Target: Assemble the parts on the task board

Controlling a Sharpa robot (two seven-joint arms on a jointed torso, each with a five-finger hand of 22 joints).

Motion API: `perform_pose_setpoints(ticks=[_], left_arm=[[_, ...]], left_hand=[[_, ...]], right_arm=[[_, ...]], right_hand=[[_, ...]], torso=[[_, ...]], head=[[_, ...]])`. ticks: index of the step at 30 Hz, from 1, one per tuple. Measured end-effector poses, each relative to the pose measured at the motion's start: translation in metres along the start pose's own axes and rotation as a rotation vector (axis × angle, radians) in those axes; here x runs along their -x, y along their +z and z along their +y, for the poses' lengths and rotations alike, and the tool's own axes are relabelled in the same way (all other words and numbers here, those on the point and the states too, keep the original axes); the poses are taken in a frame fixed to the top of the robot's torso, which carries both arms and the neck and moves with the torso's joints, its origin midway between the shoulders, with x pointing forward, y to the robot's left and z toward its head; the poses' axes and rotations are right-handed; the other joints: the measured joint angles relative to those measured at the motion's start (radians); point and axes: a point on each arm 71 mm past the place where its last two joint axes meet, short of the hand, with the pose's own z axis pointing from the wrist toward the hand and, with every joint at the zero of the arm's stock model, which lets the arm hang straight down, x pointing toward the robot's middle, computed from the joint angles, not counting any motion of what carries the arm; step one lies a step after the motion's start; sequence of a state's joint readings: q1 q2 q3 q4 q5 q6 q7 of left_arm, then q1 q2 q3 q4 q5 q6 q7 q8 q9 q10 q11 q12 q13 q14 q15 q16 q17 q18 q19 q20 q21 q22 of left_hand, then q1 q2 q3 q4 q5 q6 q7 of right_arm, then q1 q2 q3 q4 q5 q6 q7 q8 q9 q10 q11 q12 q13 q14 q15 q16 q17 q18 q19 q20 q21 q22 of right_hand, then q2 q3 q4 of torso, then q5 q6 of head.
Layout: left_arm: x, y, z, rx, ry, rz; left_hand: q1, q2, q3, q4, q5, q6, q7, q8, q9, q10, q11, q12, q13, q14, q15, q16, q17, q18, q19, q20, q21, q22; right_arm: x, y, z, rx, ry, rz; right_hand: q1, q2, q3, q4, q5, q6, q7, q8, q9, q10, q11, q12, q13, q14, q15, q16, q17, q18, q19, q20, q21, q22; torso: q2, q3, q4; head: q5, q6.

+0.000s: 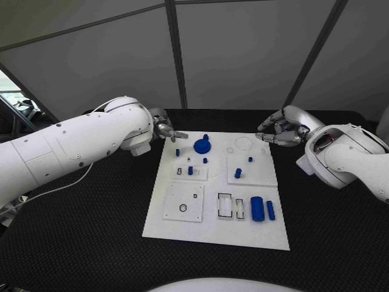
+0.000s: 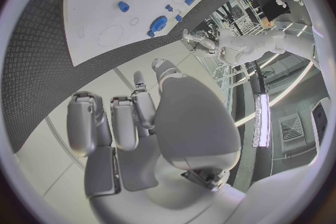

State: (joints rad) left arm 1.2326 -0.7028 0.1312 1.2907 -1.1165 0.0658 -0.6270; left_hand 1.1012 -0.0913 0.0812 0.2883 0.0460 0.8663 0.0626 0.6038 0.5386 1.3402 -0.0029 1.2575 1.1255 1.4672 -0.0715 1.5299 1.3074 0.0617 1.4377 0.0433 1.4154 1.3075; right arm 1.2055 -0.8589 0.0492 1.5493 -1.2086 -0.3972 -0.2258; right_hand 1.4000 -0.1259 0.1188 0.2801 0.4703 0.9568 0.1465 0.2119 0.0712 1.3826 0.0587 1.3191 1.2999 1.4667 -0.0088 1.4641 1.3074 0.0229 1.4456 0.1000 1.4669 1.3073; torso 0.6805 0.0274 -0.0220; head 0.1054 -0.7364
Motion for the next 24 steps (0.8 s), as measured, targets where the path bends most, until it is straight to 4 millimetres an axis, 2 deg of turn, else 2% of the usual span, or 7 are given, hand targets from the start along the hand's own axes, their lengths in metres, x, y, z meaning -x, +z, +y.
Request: perform_pose_setpoints(ticks=[11, 16, 24], left_arm=[[-0.004, 0.024, 0.006, 0.056, 0.046, 0.076], [-0.008, 0.029, 0.004, 0.060, 0.063, 0.099], [-0.011, 0.033, 0.002, 0.056, 0.077, 0.121]], left_hand=[[0.014, 0.014, -0.005, 0.000, 0.000, 0.004, 0.004, -0.011, -0.017, -0.004, 0.004, -0.005, -0.009, 0.000, 0.007, 0.000, 0.000, 0.000, -0.004, 0.004, -0.003, 0.000], [0.024, 0.024, -0.005, 0.000, 0.000, 0.007, 0.007, -0.014, -0.021, -0.004, 0.004, -0.005, -0.009, 0.000, 0.007, 0.000, 0.000, 0.000, -0.004, 0.004, -0.003, 0.000], [0.024, 0.024, -0.005, 0.000, 0.000, 0.011, 0.011, -0.014, -0.025, -0.004, 0.004, -0.005, -0.006, 0.000, 0.007, 0.000, 0.000, 0.000, -0.004, 0.004, -0.003, 0.000]], right_arm=[[0.000, 0.000, 0.001, 0.002, 0.000, 0.001], [-0.001, 0.000, 0.002, 0.004, 0.001, 0.002], [-0.001, 0.000, 0.002, 0.005, 0.002, 0.003]], right_hand=[[0.000, 0.000, 0.000, 0.000, 0.005, 0.000, 0.000, 0.000, 0.000, 0.000, 0.000, 0.000, -0.001, 0.000, 0.000, -0.004, 0.000, 0.000, 0.000, 0.000, 0.000, 0.000], [0.000, 0.000, 0.000, 0.000, 0.005, 0.000, 0.000, 0.000, 0.000, 0.000, 0.000, 0.000, -0.001, 0.000, 0.000, -0.004, 0.000, 0.000, 0.000, 0.000, 0.000, 0.000], [0.000, 0.000, 0.000, 0.000, 0.005, 0.000, 0.000, 0.000, 0.000, 0.000, 0.000, 0.000, -0.001, 0.000, 0.000, -0.004, 0.000, 0.000, 0.000, 0.000, 0.000, 0.000]], torso=[[0.001, 0.0004, -0.0001], [-0.001, 0.0002, 0.0005], [-0.002, -0.0005, 0.0005]], head=[[0.004, -0.006], [0.006, -0.007], [0.007, -0.008]])
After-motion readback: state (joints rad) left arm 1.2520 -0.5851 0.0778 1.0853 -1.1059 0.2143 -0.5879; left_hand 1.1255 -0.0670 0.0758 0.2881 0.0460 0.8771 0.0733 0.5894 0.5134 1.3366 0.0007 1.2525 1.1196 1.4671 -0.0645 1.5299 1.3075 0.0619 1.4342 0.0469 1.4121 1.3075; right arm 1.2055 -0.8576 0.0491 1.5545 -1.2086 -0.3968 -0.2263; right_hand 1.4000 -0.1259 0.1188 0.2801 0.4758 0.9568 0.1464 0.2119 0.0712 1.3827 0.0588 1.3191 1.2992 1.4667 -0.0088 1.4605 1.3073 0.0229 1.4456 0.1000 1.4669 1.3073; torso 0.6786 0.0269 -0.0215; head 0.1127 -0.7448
